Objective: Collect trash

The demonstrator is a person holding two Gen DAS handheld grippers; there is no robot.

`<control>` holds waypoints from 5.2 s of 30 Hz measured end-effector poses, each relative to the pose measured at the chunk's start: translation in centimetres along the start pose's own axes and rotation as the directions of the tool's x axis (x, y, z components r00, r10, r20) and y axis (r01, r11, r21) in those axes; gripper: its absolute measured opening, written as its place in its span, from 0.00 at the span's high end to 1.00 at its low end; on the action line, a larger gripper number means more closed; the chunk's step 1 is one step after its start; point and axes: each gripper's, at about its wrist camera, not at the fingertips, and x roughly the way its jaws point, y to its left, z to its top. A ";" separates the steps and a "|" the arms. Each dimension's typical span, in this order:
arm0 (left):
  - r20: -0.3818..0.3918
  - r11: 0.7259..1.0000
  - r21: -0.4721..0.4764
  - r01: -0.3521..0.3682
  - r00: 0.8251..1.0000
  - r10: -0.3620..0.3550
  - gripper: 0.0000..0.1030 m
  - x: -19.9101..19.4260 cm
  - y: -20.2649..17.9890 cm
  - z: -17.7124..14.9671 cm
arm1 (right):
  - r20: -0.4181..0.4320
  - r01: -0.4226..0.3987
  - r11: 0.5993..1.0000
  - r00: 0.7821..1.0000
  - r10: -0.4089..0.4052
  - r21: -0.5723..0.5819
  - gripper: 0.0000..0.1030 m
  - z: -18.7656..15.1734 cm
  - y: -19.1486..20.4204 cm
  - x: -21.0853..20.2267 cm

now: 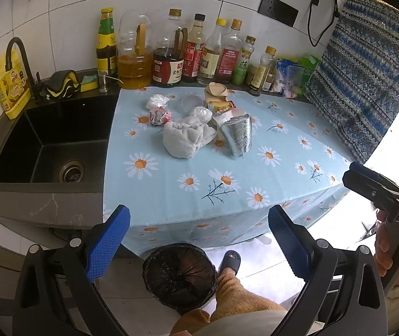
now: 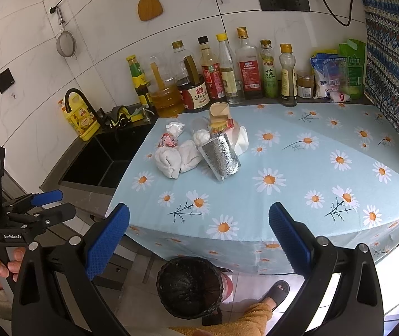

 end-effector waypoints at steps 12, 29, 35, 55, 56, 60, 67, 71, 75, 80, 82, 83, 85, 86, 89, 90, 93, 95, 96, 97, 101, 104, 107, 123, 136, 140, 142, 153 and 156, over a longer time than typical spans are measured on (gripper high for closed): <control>0.004 1.000 -0.005 0.008 1.000 -0.008 0.07 -0.3 0.2 0.0 | 0.000 -0.004 1.000 1.000 0.004 0.003 0.04 -0.4 0.1 -0.1; 0.010 1.000 -0.020 0.018 1.000 -0.018 0.07 -0.4 1.0 0.1 | -0.002 -0.001 1.000 1.000 0.001 0.003 0.04 -0.4 0.3 -0.2; 0.010 1.000 -0.018 0.020 1.000 -0.020 0.07 -0.5 1.0 0.1 | 0.001 0.004 1.000 1.000 -0.004 0.001 0.04 -0.4 0.6 -0.3; -0.041 0.996 -0.056 0.073 0.996 -0.075 0.07 0.4 2.6 -0.3 | -0.041 0.029 0.999 0.999 -0.028 0.018 0.04 -0.6 2.0 0.7; -0.045 0.995 -0.063 0.076 0.996 -0.079 0.07 0.7 2.7 -0.2 | -0.045 0.029 0.999 0.999 -0.029 0.015 0.04 -0.5 1.9 0.9; -0.066 0.994 -0.078 0.076 0.994 -0.082 0.07 2.0 2.9 0.1 | -0.060 0.029 1.000 0.998 -0.028 0.007 0.04 0.1 1.6 2.1; -0.088 0.984 -0.144 0.103 0.989 -0.117 0.07 4.3 3.8 1.3 | -0.093 -0.023 0.999 0.995 0.026 0.036 0.04 1.2 -0.1 5.2; -0.106 0.978 -0.183 0.097 0.987 -0.118 0.07 5.9 4.6 2.6 | -0.114 -0.058 0.997 0.991 0.063 0.046 0.04 2.5 -1.4 7.5; -0.134 0.969 -0.218 0.112 0.981 -0.143 0.07 8.4 5.2 3.8 | -0.142 -0.069 0.996 0.987 0.077 0.061 0.04 3.5 -3.0 10.0; -0.185 0.944 -0.304 0.130 0.964 -0.192 0.07 12.6 6.1 5.0 | -0.179 -0.066 0.997 0.981 0.070 0.028 0.04 4.5 -4.5 13.7; -0.197 0.943 -0.307 0.125 0.962 -0.192 0.07 14.0 6.0 5.6 | -0.197 -0.065 0.998 0.978 0.069 0.027 0.04 4.7 -5.1 15.2; -0.207 0.947 -0.299 0.118 0.961 -0.185 0.07 14.9 5.9 6.0 | -0.208 -0.070 0.997 0.975 0.075 0.034 0.04 4.9 -5.5 16.3; -0.215 0.956 -0.282 0.084 0.965 -0.149 0.07 16.2 5.7 6.8 | -0.225 -0.083 0.996 0.970 0.091 0.043 0.04 5.2 -5.9 17.9; -0.214 0.957 -0.279 0.084 0.966 -0.147 0.07 16.8 5.6 7.1 | -0.234 -0.088 0.995 0.968 0.095 0.040 0.04 5.4 -6.1 19.0; -0.222 0.960 -0.269 0.074 0.965 -0.137 0.07 18.7 5.3 8.1 | -0.240 -0.103 0.995 0.965 0.100 0.002 0.07 6.0 -6.2 20.8; -0.222 0.961 -0.267 0.068 0.966 -0.130 0.08 19.1 5.2 8.4 | -0.242 -0.113 0.994 0.964 0.107 -0.010 0.07 6.2 -6.2 21.4; -0.227 0.964 -0.259 0.053 0.967 -0.114 0.08 20.4 4.9 8.9 | -0.261 -0.140 0.990 0.956 0.130 -0.017 0.14 6.8 -6.2 22.8; -0.207 0.970 -0.241 0.032 0.975 -0.084 0.08 21.0 4.7 9.3 | -0.276 -0.150 0.989 0.951 0.139 -0.018 0.19 7.0 -6.3 23.6; -0.208 0.972 -0.235 0.022 0.975 -0.072 0.08 21.3 4.7 9.4 | -0.278 -0.148 0.989 0.951 0.138 -0.018 0.22 7.1 -6.5 23.8; -0.212 0.973 -0.231 0.010 0.975 -0.060 0.08 21.7 4.7 9.6 | -0.283 -0.154 0.988 0.948 0.143 -0.017 0.27 7.1 -6.6 24.1; -0.217 0.966 -0.260 -0.003 0.974 -0.056 0.19 22.8 5.3 9.5 | -0.297 -0.172 0.985 0.941 0.160 -0.017 0.31 7.0 -7.0 24.6; -0.220 0.963 -0.271 0.003 0.973 -0.065 0.31 23.2 5.3 9.4 | -0.293 -0.179 0.984 0.942 0.165 -0.021 0.35 7.1 -7.3 24.6; -0.209 0.967 -0.256 -0.001 0.976 -0.054 0.42 23.3 5.0 9.6 | -0.284 -0.190 0.981 0.944 0.169 -0.045 0.37 7.1 -7.2 24.3; -0.180 0.954 -0.290 -0.075 0.983 0.022 0.59 20.7 4.3 9.1 | -0.273 -0.297 0.954 0.921 0.277 -0.034 0.38 6.3 -7.6 23.3; -0.122 0.962 -0.270 -0.033 0.993 0.000 0.59 14.7 2.3 6.5 | -0.251 -0.312 0.948 0.924 0.288 -0.059 0.38 5.1 -4.8 19.1; -0.109 0.969 -0.246 0.003 0.994 -0.030 0.59 13.1 2.3 4.6 | -0.235 -0.281 0.957 0.937 0.258 -0.070 0.38 3.3 -3.4 16.9; -0.113 0.969 -0.247 0.025 0.992 -0.055 0.59 12.6 2.5 3.6 | -0.224 -0.251 0.966 0.946 0.233 -0.057 0.38 2.2 -2.9 15.6; -0.111 0.974 -0.174 0.148 0.979 -0.168 0.59 9.0 3.7 -2.1 | -0.192 -0.168 0.986 0.968 0.164 -0.004 0.38 -2.7 2.0 11.0; -0.119 0.970 -0.173 0.171 0.974 -0.193 0.59 8.4 4.5 -3.4 | -0.202 -0.151 0.988 0.968 0.150 0.011 0.38 -4.1 3.2 10.8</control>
